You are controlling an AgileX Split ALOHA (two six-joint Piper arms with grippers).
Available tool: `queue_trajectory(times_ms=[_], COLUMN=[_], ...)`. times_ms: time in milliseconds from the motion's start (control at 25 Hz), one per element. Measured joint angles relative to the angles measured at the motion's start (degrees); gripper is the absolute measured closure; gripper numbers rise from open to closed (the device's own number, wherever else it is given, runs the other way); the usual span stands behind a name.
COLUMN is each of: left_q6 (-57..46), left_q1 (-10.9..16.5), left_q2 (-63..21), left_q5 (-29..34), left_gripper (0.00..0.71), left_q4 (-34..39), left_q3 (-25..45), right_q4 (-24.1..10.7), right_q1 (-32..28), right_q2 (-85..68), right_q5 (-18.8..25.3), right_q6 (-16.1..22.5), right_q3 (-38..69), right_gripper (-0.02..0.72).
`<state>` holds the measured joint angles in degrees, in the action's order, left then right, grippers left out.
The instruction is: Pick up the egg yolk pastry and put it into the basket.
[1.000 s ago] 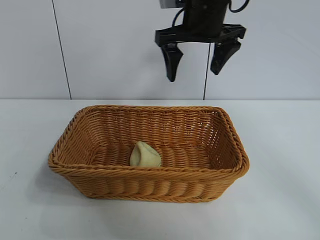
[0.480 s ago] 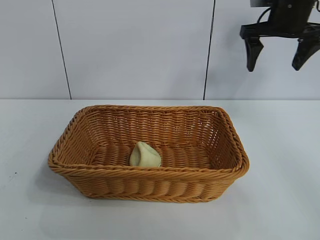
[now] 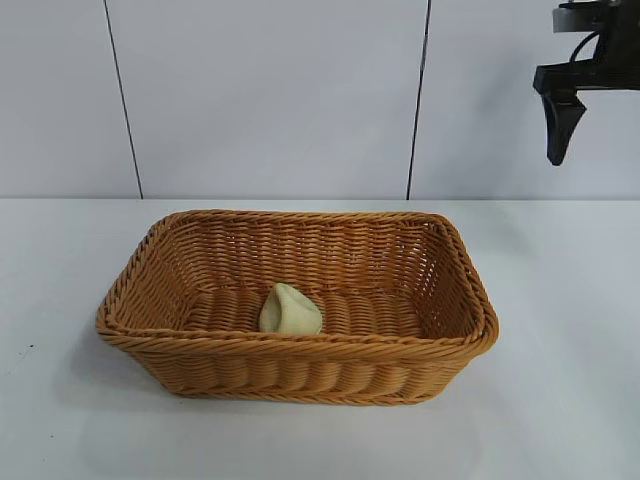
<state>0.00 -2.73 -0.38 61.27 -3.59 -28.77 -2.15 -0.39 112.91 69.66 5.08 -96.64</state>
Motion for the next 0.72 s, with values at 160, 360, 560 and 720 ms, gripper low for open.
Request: queue_trajectory(times_ms=[160,360,560,720], left_q6=[0.0,0.0,0.0,0.0], left_q1=[0.0,0.0,0.0,0.0], left_q2=[0.0,0.0,0.0,0.0], left_q5=[0.0,0.0,0.0,0.0], left_gripper=[0.018,0.018,0.018,0.018], left_q4=[0.0,0.0,0.0,0.0], left_q3=[0.0,0.0,0.0,0.0], right_q4=[1.0,1.6,2.1,2.6], right_q1=[0.2,0.2,0.2,0.2], right_q2=[-10.0,-24.8,-39.7,-50.3], right_q5=[0.0,0.1,0.1,-0.7], right_q6=[-0.8,-1.2,-1.2,-1.2], right_q3=[12.1,26.5,39.1,47.2], right_gripper=[0.009,0.009,0.009,0.009])
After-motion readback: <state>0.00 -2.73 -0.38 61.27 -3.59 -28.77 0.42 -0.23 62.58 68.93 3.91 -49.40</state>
